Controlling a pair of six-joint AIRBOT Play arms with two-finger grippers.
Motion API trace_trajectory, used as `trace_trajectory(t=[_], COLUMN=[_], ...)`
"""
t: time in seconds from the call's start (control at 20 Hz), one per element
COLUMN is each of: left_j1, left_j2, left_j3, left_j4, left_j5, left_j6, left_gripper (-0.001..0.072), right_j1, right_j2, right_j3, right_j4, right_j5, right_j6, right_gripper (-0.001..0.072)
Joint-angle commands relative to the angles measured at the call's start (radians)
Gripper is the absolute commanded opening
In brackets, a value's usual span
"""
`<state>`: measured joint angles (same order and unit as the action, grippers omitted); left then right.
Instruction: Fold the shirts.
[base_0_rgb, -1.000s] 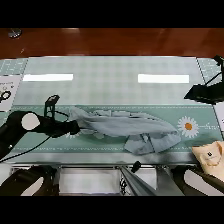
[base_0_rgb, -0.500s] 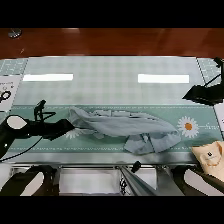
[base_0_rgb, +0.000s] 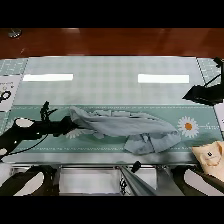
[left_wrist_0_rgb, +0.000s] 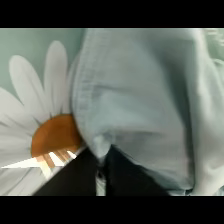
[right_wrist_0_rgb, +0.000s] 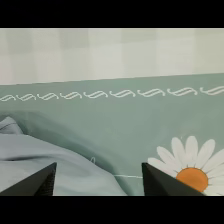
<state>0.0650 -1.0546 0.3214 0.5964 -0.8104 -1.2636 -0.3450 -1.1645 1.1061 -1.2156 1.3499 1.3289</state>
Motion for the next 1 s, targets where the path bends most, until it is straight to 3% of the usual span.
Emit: trace_trajectory(t=[0.0,0.15,0.3,0.4,0.55,0.95], left_j1=[-0.005,0.02,0.029,0.029,0.029,0.029], left_j2=[-0.047,-0.042,-0.035,-0.035,-0.035,-0.035], left_j3=[-0.002,-0.002,0.002,0.002,0.002,0.002], left_j4=[-0.029,-0.029,-0.029,-0.029,-0.029,-0.029], left_j5=[0.024,0.006,-0.024,-0.032,-0.032,-0.028], left_j6=[0.046,0.053,0.11,0.13,0.129,0.127], left_gripper=[0.0024,0.0024,0.0024,0.0024,0.0024,0.0024], right_j1=[0.0,-0.025,-0.121,-0.176,-0.202,-0.201], right_j2=[0.0,0.001,0.001,0.001,0.0,0.0], right_j3=[0.0,-0.042,-0.204,-0.322,-0.436,-0.483], right_j4=[-0.063,-0.192,-0.083,0.049,0.04,0.056], right_j5=[0.006,0.013,0.046,0.071,0.056,0.0], right_j6=[0.001,0.006,-0.041,-0.136,-0.259,-0.28], right_gripper=[0.0588,0.0588,0.0617,0.062,0.0619,0.0584])
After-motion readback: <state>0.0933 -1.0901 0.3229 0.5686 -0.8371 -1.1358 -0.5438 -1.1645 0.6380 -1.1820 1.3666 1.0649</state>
